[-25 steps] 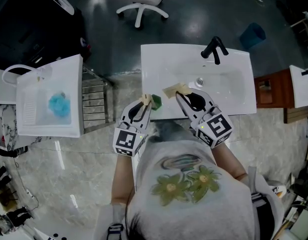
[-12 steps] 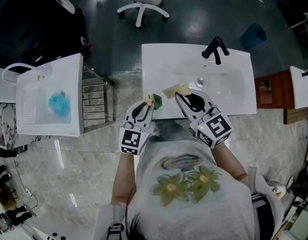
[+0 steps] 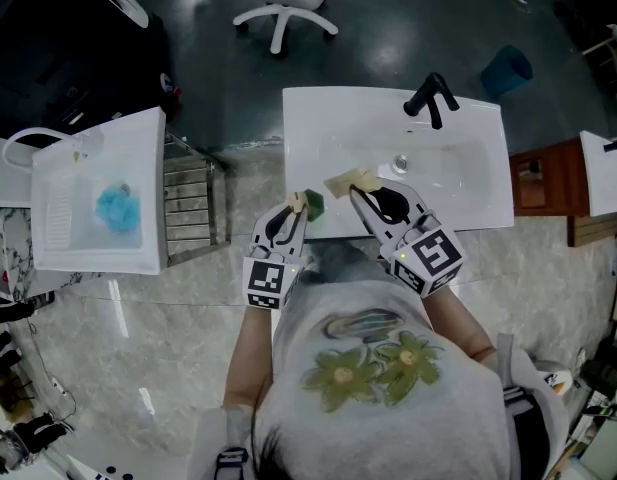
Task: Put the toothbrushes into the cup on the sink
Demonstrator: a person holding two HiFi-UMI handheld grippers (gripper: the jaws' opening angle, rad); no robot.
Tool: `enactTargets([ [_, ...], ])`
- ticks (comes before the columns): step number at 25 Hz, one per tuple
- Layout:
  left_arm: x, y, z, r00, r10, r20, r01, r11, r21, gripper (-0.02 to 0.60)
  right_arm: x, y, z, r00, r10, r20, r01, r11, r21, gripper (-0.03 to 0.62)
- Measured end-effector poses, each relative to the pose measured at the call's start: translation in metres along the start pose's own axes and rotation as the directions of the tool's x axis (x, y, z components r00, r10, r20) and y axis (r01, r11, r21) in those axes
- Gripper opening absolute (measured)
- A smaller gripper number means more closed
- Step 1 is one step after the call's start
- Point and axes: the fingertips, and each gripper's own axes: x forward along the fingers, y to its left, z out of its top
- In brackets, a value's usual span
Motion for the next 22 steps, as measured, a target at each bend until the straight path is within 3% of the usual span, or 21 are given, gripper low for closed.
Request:
enactTargets([
  [6,0.004,-0.001,-0.01,1.0,-0.002,-0.019,0.003,1.0,0.017,0.046,0.002,-0.001,-0.003,1.0,-0.001,-0.011,0.001,1.0,-0.001,0.075],
  [17,0.007,-0.005,-0.027,0.998,-0.021,-0.057,0.019,1.0,-0.024,0.069,0.004,0.0,-0.005,1.0,0.012,-0.013,-0.012,1.0,-0.008,0.074],
  [22,0.009,-0.006,-0.022,0.999,-0.024,-0.046,0.023,0.999,-0.025,0.116,0.002,-0.001,-0.005,1.0,0.014,-0.014,-0.014,1.0,-0.01,0.074],
])
